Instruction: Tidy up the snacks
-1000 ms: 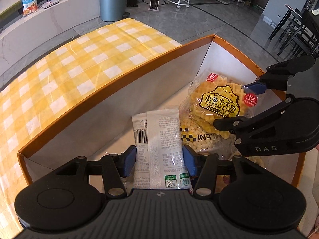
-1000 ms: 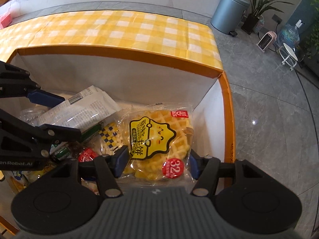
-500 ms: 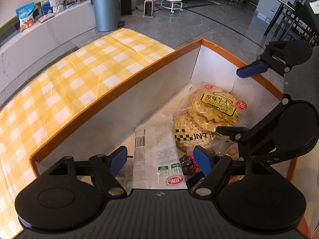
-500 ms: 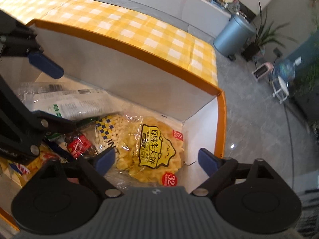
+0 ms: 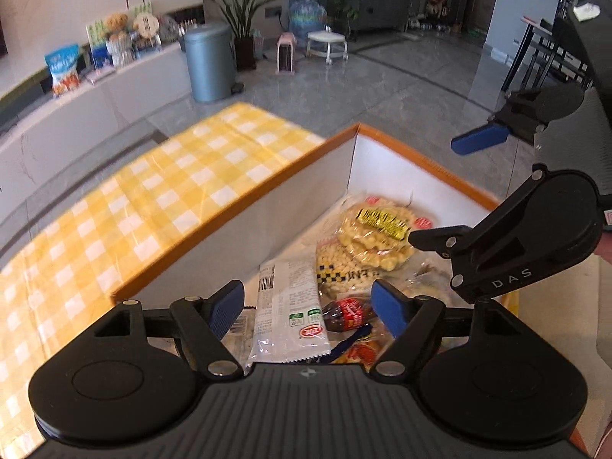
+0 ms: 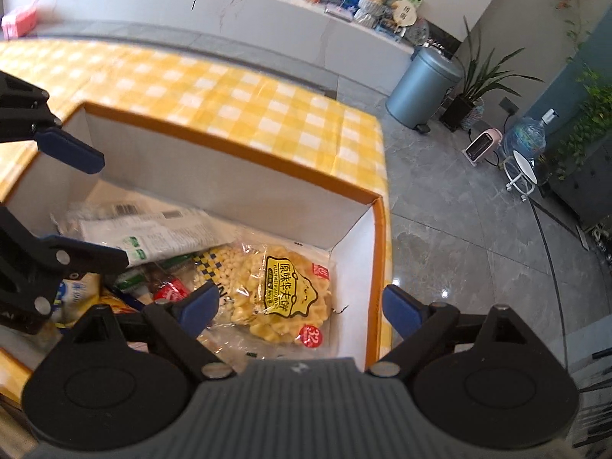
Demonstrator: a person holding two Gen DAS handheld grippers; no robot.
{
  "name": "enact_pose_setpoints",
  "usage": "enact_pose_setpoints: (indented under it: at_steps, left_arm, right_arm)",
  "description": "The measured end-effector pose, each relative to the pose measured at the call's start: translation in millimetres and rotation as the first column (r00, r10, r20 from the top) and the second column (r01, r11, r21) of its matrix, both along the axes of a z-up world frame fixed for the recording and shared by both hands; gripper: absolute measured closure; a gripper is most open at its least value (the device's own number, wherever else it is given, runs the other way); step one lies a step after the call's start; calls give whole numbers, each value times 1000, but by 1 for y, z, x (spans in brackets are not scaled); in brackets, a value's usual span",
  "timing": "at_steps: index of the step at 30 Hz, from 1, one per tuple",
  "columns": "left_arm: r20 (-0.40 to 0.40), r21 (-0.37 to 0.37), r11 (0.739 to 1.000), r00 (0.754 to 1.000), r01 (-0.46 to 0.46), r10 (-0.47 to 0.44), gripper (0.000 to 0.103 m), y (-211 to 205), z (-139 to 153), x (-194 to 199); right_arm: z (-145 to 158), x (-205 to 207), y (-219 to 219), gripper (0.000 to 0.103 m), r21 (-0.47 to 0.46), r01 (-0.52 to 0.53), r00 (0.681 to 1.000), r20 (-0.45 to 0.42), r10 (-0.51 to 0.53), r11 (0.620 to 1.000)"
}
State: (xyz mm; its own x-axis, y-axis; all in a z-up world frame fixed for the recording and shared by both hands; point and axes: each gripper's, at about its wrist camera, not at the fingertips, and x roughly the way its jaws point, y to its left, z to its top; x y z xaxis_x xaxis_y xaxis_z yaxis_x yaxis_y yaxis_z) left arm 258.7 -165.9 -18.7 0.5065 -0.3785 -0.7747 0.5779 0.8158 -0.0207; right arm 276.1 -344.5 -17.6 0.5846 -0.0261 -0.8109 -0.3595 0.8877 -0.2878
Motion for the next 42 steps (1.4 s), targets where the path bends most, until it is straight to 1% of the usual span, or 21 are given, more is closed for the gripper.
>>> enact_pose_setpoints:
  at_steps: [5, 10, 13, 16, 20, 23, 27, 31, 33, 34, 36, 39, 40, 42]
  left_arm:
    - [100, -32, 999, 995, -10, 13, 14, 4, 27, -30]
    - [204, -83, 996, 978, -32, 49, 14, 10, 53, -65]
    - [267, -111, 993, 960, -50, 79, 14, 13, 66, -85]
    - [341, -147, 987, 934, -59, 107, 14, 19, 74, -106]
    - [394, -189, 976, 902, -108, 176, 14, 25, 80, -125]
    - [420, -210, 966, 878, -149, 227, 14, 31, 82, -136]
    - [469, -231, 952, 835, -200, 289, 13, 38, 80, -151]
    - [533, -246, 938, 774, -244, 342, 11, 41, 72, -169]
    - [546, -252, 929, 753, -271, 367, 6, 42, 67, -174]
    - [549, -255, 925, 745, -283, 379, 6, 42, 64, -176]
    - [551, -260, 914, 729, -313, 406, 5, 45, 57, -178]
    - [555, -245, 901, 711, -357, 432, 4, 49, 47, -179]
    - [551, -240, 898, 710, -369, 439, 4, 50, 43, -179]
    - [529, -224, 893, 721, -390, 448, 3, 55, 37, -176]
  right_arm:
    - [27, -32, -7, 13, 69, 37, 996, 78, -42, 997]
    - [54, -70, -13, 13, 158, 58, 983, 164, -84, 986]
    - [66, -91, -15, 13, 199, 66, 970, 216, -109, 978]
    - [76, -112, -17, 12, 252, 83, 952, 267, -152, 964]
    - [84, -137, -20, 11, 367, 110, 923, 307, -232, 924]
    - [84, -154, -17, 10, 429, 117, 905, 326, -274, 896]
    - [78, -174, -6, 6, 468, 107, 895, 339, -290, 877]
    - [72, -194, 10, 3, 478, 96, 880, 369, -298, 873]
    - [67, -203, 18, 3, 469, 90, 871, 391, -298, 879]
    - [65, -208, 22, 3, 461, 86, 866, 404, -295, 883]
    - [58, -215, 31, 3, 447, 85, 856, 424, -295, 891]
    - [49, -222, 38, 3, 451, 91, 851, 428, -305, 888]
    - [45, -224, 39, 3, 456, 91, 851, 426, -307, 885]
    - [37, -228, 42, 3, 452, 89, 855, 423, -302, 888]
